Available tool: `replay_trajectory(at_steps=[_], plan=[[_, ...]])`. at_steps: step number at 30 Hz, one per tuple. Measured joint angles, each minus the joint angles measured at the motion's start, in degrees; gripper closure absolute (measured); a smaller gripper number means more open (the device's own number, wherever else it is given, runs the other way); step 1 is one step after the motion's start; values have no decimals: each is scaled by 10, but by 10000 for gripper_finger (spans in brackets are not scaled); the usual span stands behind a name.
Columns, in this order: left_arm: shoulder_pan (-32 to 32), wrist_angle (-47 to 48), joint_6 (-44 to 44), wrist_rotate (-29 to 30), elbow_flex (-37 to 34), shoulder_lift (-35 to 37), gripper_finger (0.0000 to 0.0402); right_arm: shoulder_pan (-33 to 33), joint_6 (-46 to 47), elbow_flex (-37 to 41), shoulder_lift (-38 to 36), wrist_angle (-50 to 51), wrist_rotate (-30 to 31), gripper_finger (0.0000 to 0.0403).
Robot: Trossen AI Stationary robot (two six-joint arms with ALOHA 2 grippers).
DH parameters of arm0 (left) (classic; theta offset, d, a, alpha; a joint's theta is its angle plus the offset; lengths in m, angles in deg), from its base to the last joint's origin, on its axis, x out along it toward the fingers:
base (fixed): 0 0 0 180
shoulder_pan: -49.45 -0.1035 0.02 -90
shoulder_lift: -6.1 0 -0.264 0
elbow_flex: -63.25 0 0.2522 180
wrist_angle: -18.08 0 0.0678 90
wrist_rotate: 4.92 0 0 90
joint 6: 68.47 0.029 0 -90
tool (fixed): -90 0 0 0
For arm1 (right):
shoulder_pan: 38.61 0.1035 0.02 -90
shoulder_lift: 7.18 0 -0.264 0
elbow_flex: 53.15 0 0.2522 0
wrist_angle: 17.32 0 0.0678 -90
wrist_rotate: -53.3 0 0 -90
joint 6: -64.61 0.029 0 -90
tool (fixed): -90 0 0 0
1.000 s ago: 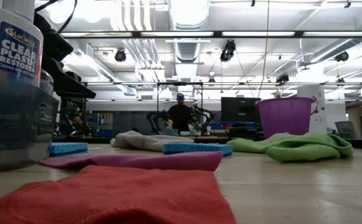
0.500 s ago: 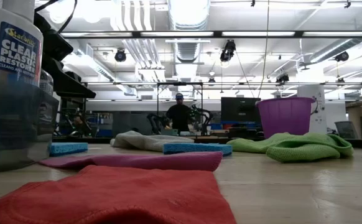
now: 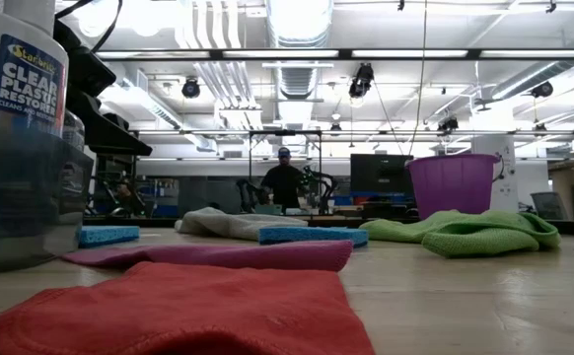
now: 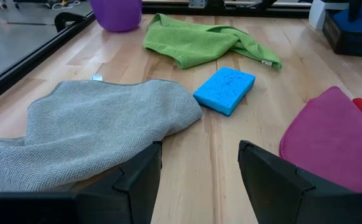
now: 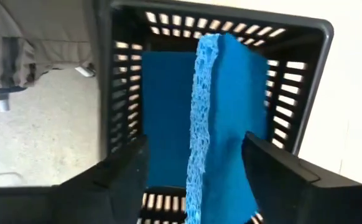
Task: Pick & Place Kitchen Items
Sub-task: Put the blue sponge into the black bin
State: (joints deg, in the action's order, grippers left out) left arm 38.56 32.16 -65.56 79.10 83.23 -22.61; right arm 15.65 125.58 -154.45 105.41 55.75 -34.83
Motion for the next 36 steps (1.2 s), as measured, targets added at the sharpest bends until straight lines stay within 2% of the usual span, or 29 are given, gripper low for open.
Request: replay_trajectory(at_steps=[5,23,26,33,36], plan=[[0,0,0,0,0,0,187,0,0,-21,0,3,0,137],[0,0,0,0,0,0,187,0,-14,-41,-1,25,28,140],[0,0,0,0,0,0,187,0,-16,-41,-1,25,31,159],[0,0,0,0,0,0,187,0,-24,-41,-1,32,45,246],[0,0,0,0,0,0,187,0,-25,-41,-1,37,51,269]])
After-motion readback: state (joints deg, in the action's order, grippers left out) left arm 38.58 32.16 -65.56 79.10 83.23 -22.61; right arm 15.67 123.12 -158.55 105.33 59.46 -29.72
